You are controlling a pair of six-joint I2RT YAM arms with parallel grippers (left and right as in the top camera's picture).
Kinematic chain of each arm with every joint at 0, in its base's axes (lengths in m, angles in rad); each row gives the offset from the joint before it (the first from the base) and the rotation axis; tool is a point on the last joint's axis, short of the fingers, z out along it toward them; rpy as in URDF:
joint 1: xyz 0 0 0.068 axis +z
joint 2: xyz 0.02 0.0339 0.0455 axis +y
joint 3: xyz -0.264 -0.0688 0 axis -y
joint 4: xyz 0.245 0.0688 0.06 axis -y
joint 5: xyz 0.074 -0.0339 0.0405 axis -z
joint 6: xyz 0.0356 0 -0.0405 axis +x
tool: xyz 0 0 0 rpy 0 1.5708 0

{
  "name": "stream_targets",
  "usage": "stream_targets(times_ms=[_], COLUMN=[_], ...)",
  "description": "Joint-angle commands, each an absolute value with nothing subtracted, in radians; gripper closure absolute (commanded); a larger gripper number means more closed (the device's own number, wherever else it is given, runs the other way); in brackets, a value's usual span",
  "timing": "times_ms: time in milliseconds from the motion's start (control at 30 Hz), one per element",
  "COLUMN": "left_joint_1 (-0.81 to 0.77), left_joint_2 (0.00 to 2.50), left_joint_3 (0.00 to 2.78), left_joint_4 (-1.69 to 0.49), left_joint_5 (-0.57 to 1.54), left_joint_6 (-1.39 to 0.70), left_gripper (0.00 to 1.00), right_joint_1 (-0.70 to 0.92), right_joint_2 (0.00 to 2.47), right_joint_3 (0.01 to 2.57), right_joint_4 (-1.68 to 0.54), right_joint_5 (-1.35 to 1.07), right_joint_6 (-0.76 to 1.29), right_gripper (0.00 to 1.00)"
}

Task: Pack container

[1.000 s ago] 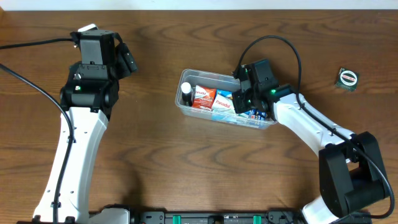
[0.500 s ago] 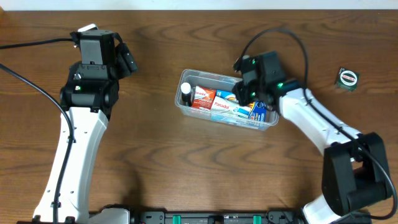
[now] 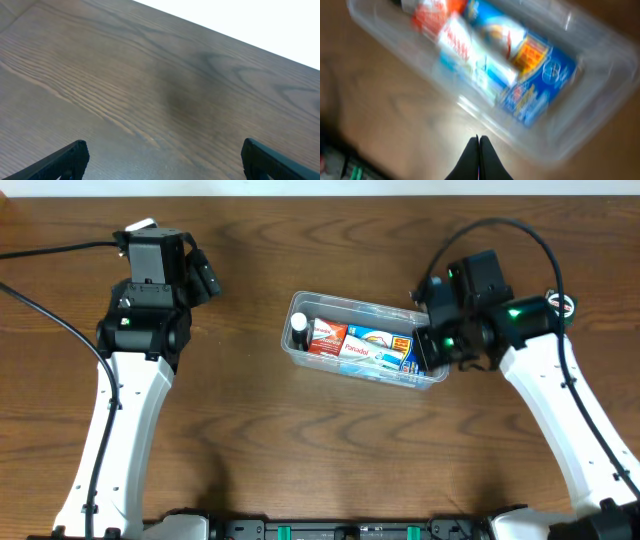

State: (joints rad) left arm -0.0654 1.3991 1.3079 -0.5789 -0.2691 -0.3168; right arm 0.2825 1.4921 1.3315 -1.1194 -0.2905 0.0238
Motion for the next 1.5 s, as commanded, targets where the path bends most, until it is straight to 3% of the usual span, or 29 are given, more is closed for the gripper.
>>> stream_targets(times_ms=[0, 133, 500, 1467], left_joint_1=[-0.061, -0.061, -0.061, -0.061], left_joint_2=[1.402, 1.402, 1.402, 1.402], left_joint_3=[1.326, 1.326, 1.326, 1.326], left_joint_4=[-0.580, -0.580, -0.580, -0.580], left_joint_5=[-0.282, -0.282, -0.282, -0.282], left_joint_6=[-0.308, -0.308, -0.308, -0.308], left_gripper=[0.02, 0.02, 0.02, 0.02], right_joint_1=[0.282, 0.282, 0.282, 0.282], right_joint_2=[1.492, 1.492, 1.492, 1.527], right_joint_3=[1.334, 1.289, 1.115, 1.075], right_joint_4=[-1.201, -1.240, -1.049, -1.020], right_joint_5=[-0.296, -0.295, -0.257, -0.138], right_joint_6=[0.028, 0.033, 0.112, 0.119], right_gripper=[0.99, 0.99, 0.99, 0.99])
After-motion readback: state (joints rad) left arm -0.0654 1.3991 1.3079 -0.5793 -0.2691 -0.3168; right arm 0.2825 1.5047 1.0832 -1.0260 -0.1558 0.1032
